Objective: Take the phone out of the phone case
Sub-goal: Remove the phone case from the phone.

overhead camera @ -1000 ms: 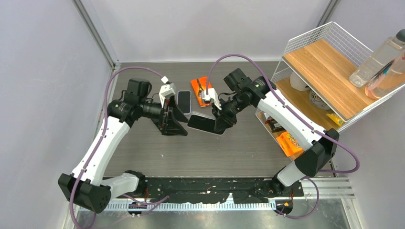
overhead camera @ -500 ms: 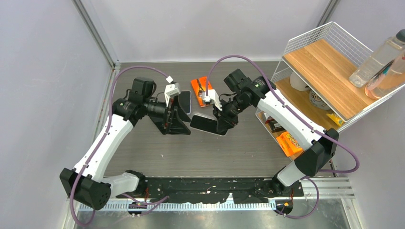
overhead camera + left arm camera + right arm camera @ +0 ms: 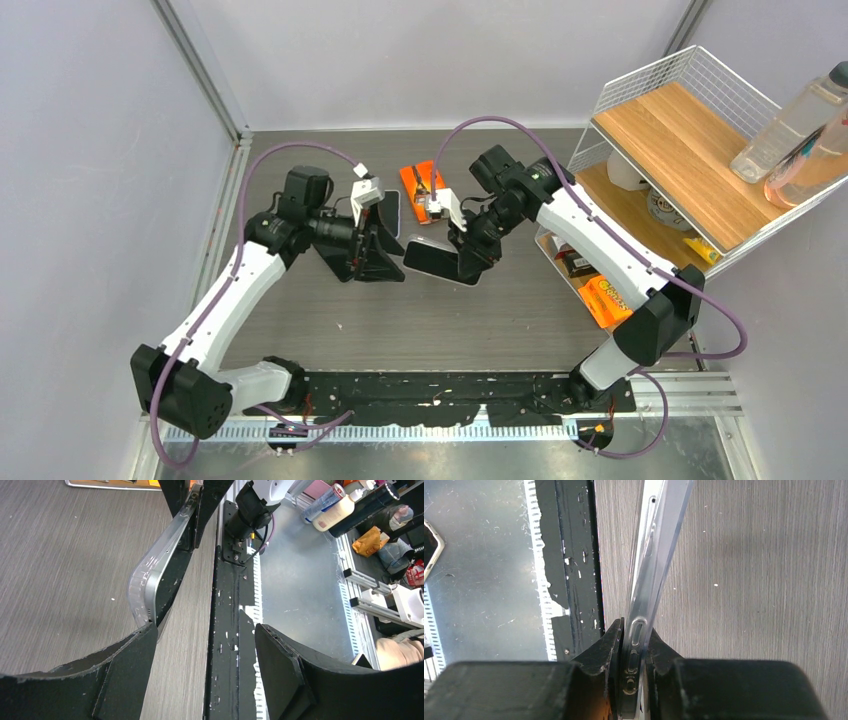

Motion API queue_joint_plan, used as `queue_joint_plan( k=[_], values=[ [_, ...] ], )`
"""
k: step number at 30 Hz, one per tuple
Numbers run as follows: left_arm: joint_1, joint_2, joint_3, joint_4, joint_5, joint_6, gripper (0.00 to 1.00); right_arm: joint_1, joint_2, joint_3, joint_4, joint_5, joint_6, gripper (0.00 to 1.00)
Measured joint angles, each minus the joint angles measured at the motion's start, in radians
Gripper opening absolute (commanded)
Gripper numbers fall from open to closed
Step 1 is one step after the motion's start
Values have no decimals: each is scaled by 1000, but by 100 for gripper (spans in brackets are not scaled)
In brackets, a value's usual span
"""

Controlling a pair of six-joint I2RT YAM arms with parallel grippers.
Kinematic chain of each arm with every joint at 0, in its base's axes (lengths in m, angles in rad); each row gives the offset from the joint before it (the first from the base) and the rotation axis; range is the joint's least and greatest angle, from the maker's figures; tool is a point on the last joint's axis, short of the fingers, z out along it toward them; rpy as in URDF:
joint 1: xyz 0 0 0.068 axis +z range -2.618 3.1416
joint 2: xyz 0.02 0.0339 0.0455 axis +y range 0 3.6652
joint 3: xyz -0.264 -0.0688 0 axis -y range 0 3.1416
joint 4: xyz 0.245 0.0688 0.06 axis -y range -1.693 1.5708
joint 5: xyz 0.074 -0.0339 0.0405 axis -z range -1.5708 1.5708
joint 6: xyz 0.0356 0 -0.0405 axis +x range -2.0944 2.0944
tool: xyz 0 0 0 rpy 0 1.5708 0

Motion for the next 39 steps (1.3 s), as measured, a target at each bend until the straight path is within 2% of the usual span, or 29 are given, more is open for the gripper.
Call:
queue_joint_plan(
  k=[39],
  values=[
    [-86, 58, -101, 292, -146, -145, 81, -28, 34, 21, -81, 63, -3, 5]
  ],
)
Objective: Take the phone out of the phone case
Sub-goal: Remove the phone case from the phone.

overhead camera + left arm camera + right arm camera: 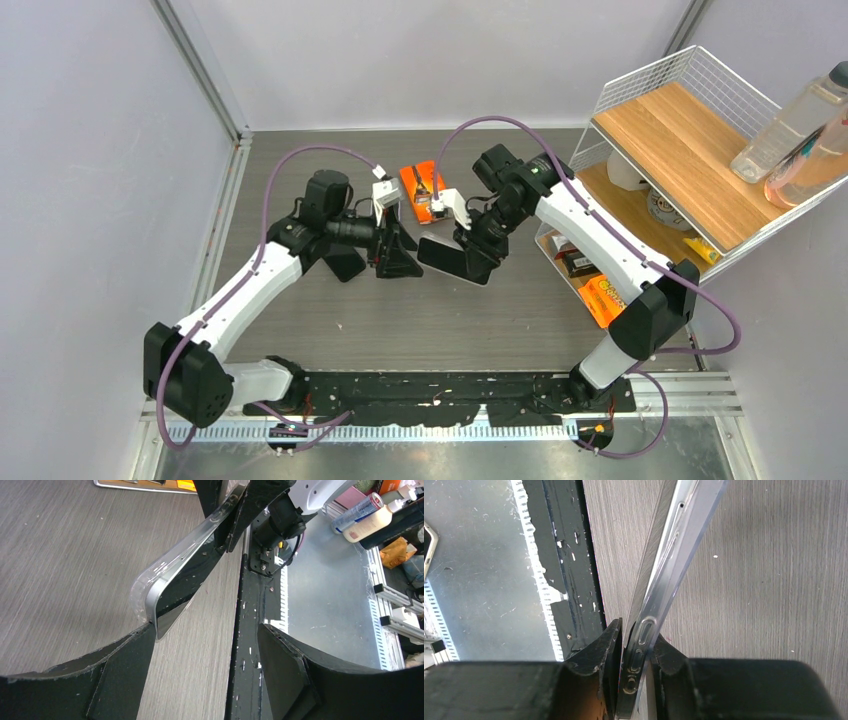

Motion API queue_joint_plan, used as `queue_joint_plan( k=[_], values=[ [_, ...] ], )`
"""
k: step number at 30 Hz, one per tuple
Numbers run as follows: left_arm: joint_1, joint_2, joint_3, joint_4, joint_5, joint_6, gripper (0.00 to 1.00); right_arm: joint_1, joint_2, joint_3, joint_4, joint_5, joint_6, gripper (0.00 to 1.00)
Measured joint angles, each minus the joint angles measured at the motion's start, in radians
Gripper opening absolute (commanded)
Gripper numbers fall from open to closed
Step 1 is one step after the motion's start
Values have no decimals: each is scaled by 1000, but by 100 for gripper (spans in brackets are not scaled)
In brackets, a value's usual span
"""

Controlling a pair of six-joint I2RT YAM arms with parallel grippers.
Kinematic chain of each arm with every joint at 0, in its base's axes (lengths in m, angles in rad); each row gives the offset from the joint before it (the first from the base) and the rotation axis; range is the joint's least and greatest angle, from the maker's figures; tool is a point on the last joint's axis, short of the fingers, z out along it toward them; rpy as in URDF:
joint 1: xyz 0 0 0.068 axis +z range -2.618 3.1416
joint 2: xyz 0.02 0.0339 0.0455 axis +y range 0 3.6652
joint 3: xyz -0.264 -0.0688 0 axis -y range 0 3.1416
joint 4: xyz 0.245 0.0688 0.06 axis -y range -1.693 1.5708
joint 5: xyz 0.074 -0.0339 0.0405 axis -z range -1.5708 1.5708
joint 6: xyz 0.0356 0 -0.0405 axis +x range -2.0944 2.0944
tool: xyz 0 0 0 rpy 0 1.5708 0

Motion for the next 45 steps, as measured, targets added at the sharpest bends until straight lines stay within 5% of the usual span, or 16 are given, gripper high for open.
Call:
queue_joint_plan(
  k=[21, 32, 45],
  values=[
    [-2, -38, -141, 301, -23, -87, 84, -6, 0, 0, 5, 0, -13, 5],
    [20, -20, -207, 544, 91, -317, 84, -10, 0, -2, -24, 0, -28, 5],
    [30, -14, -206, 615, 208, -430, 82, -3, -3, -1, -81, -31, -43, 5]
  ],
)
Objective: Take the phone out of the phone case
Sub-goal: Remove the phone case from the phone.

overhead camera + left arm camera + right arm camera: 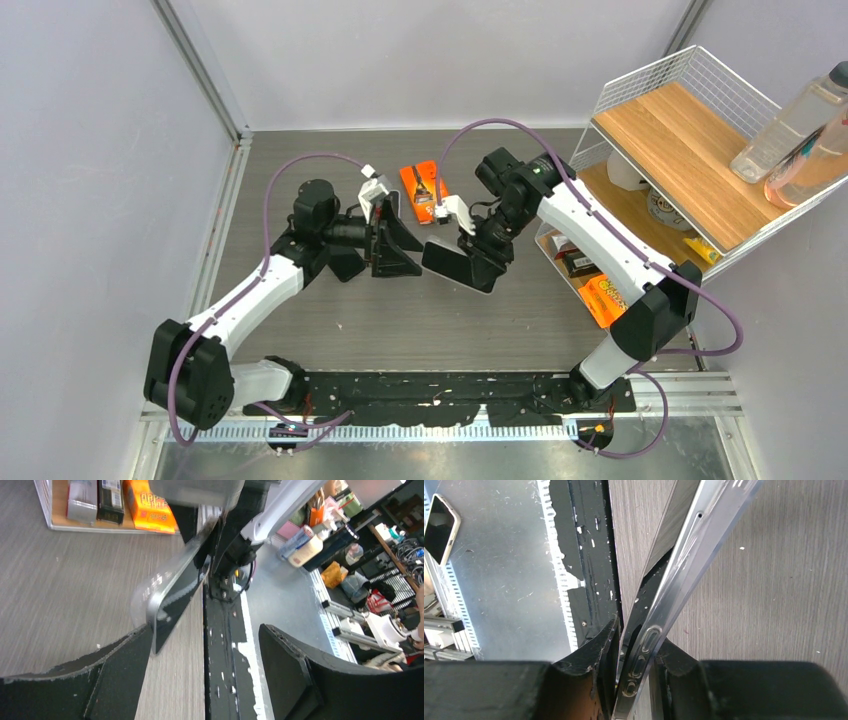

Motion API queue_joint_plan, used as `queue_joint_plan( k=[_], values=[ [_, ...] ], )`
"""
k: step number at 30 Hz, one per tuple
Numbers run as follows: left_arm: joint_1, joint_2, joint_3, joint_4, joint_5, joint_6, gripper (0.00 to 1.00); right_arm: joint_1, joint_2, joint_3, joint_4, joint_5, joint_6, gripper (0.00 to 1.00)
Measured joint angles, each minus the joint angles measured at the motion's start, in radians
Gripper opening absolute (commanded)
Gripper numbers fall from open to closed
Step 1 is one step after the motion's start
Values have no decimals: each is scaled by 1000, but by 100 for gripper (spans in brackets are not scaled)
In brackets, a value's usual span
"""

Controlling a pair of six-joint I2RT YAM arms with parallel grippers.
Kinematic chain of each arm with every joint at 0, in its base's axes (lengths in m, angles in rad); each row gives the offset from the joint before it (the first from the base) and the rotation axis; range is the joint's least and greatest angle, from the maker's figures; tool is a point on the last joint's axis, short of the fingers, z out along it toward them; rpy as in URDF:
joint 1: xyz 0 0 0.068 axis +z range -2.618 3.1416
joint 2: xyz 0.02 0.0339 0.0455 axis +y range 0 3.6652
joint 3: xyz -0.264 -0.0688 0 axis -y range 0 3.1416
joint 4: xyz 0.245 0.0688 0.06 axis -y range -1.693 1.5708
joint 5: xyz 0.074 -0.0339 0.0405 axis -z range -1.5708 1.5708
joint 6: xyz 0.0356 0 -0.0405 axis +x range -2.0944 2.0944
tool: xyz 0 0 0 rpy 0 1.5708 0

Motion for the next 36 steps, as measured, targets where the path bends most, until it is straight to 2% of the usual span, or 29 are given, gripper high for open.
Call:
queue_joint_plan(
  k=[5, 10, 15, 23, 31, 36],
  values=[
    [-8, -2, 43, 19, 40, 31, 83, 20, 5, -2, -26, -19, -7, 5],
    [-69, -7, 127, 1, 29, 163, 82, 100, 14, -2, 96, -164, -60, 5],
    [-70, -10, 134, -73, 13, 253, 80, 130, 16, -1, 108, -231, -79, 5],
    [-33, -35, 137, -336, -13, 472, 79, 112, 16, -8, 161, -216, -68, 5],
    [146, -88, 150, -527, -5, 609, 83, 75, 16, -32, 198, -193, -47, 5],
    [171, -88, 274, -852, 9, 832, 80, 50, 16, -34, 228, -171, -21, 5]
  ],
)
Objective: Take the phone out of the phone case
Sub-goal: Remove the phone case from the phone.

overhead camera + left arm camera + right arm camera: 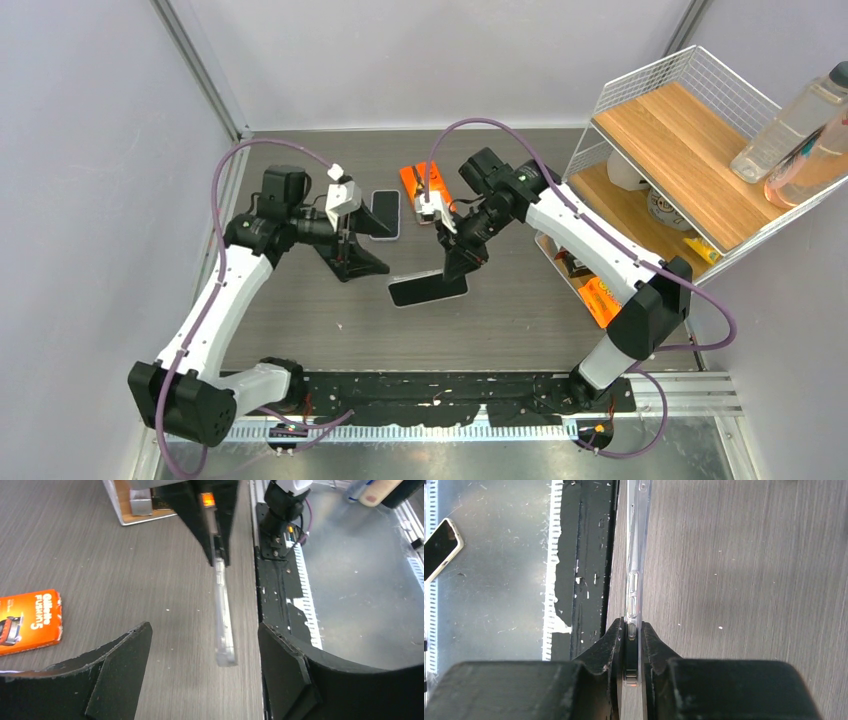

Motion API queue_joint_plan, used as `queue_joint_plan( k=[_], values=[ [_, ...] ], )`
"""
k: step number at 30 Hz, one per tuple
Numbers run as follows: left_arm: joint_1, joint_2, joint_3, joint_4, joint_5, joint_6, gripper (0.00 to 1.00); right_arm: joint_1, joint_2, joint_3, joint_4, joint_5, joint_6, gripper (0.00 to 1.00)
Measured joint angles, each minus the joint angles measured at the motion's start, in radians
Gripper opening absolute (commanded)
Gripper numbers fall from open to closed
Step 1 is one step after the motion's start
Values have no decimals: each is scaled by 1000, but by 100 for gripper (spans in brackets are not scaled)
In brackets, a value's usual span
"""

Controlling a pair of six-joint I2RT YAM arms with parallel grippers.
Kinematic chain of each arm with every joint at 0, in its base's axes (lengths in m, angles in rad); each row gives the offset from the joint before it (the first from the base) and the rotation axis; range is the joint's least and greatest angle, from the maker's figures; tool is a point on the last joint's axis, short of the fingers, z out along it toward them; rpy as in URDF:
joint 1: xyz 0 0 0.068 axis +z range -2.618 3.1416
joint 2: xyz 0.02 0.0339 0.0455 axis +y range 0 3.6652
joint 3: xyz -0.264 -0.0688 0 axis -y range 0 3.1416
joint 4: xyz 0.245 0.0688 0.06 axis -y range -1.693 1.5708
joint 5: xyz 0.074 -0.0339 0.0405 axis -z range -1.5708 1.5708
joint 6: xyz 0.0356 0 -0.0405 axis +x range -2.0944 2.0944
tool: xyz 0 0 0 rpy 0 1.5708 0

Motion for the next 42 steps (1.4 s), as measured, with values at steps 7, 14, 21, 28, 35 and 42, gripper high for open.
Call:
queue_joint_plan(
  k=[7, 14, 21, 28, 35, 42],
  values=[
    [0, 69, 126, -500, 20, 410, 68, -6, 0, 32, 4, 15, 7, 5],
    [-29, 157, 147, -755, -14, 640, 59, -6, 0, 48, 3, 21, 7, 5],
    [-59, 162, 149, -758, -59, 657, 59, -6, -8, 48, 1, 32, 7, 5],
    [-70, 142, 99, -587, -111, 546, 71, -6, -17, 48, 0, 32, 7, 5],
    [-71, 136, 66, -462, -124, 479, 67, -6, -24, 48, -1, 21, 7, 5],
    [-106, 136, 42, -440, -116, 481, 50, -6, -27, 48, -1, 21, 7, 5]
  ],
)
